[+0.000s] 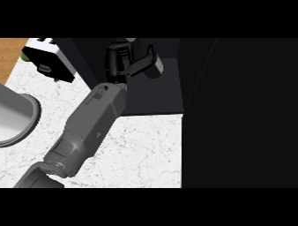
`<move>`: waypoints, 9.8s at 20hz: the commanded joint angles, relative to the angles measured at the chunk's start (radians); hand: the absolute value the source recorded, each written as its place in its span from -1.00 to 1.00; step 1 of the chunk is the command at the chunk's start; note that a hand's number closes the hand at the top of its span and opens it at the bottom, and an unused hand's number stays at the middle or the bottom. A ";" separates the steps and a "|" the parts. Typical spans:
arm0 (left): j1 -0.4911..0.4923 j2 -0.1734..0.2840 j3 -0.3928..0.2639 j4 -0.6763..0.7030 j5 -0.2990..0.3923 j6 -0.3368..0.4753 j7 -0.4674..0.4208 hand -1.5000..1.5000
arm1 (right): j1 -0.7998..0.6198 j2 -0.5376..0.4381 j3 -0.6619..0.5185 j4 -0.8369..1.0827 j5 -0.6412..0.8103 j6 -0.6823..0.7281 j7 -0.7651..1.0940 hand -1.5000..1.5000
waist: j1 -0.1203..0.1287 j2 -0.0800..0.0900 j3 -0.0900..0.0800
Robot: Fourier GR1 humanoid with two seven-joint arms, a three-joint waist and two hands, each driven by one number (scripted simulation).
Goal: Pick up the wine, place it into the cabinet and close the cabinet
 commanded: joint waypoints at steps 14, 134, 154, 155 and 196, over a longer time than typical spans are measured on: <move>-0.015 0.001 0.081 0.158 0.142 -0.076 -0.139 1.00 | -0.018 -0.020 -0.014 -0.070 -0.081 0.005 0.053 -1.00 | -0.030 0.010 -0.001; 1.237 0.532 -0.797 -1.676 0.094 0.221 -0.007 -1.00 | 0.169 -0.041 0.115 -0.147 -0.140 0.116 0.057 1.00 | 0.034 -0.011 0.000; 1.559 0.782 -0.367 -1.806 0.363 -0.074 -0.099 -1.00 | 0.200 0.055 0.645 -0.224 0.025 0.058 0.192 1.00 | 0.045 -0.020 -0.003; 1.548 0.784 -0.343 -1.779 0.387 -0.133 -0.105 -1.00 | 0.141 0.077 0.683 -0.197 0.044 0.027 0.243 1.00 | 0.046 -0.017 -0.004; 1.452 0.727 -0.158 -1.716 0.476 -0.279 0.082 -1.00 | -1.046 0.116 0.658 0.656 -0.004 -0.741 0.065 1.00 | 0.073 -0.004 -0.002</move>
